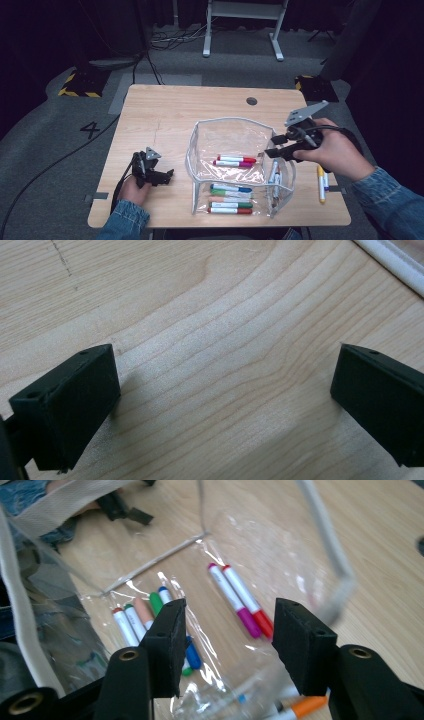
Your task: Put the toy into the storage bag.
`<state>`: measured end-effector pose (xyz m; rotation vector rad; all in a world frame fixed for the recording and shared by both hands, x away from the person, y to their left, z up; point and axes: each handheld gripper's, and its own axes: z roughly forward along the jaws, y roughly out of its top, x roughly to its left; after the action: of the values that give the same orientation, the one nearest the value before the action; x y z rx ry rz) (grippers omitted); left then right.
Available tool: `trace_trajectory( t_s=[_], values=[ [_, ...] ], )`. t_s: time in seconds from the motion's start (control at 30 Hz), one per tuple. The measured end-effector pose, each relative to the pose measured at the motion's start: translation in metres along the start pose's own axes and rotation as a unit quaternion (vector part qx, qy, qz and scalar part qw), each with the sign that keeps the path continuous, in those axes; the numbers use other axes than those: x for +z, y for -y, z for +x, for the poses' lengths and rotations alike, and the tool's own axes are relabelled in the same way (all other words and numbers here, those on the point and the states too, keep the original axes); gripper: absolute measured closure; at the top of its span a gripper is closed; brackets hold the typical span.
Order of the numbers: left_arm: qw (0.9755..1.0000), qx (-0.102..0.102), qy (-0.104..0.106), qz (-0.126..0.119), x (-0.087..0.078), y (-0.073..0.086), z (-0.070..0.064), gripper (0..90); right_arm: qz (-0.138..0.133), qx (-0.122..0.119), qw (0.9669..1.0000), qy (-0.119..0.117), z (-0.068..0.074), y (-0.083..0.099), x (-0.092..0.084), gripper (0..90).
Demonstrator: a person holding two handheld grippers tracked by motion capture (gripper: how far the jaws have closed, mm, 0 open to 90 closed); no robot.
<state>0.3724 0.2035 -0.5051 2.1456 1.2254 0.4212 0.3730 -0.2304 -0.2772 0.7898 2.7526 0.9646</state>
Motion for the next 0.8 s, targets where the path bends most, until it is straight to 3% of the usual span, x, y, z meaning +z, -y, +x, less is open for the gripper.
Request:
trace_trajectory(
  t_s=[0.2, 0.37, 0.53, 0.8],
  values=[
    [1.0000, 0.000, 0.000, 0.000, 0.000, 0.000, 0.000, 0.0, -0.024, 0.064, 0.9967, 0.043, -0.026, 0.033, -0.025, 49.4],
    [1.0000, 0.001, 0.000, 0.000, 0.000, 0.000, 0.000, 0.0, -0.025, 0.107, 0.9915, 0.071, -0.043, 0.059, -0.026, 48.1],
    [1.0000, 0.000, 0.000, 0.000, 0.000, 0.000, 0.000, 0.0, -0.021, 0.131, 0.9881, 0.077, -0.054, 0.082, -0.008, 46.2],
    [1.0000, 0.001, 0.000, 0.000, 0.000, 0.000, 0.000, 0.0, 0.006, 0.169, 0.9825, 0.078, -0.068, 0.121, 0.039, 48.2]
  ],
)
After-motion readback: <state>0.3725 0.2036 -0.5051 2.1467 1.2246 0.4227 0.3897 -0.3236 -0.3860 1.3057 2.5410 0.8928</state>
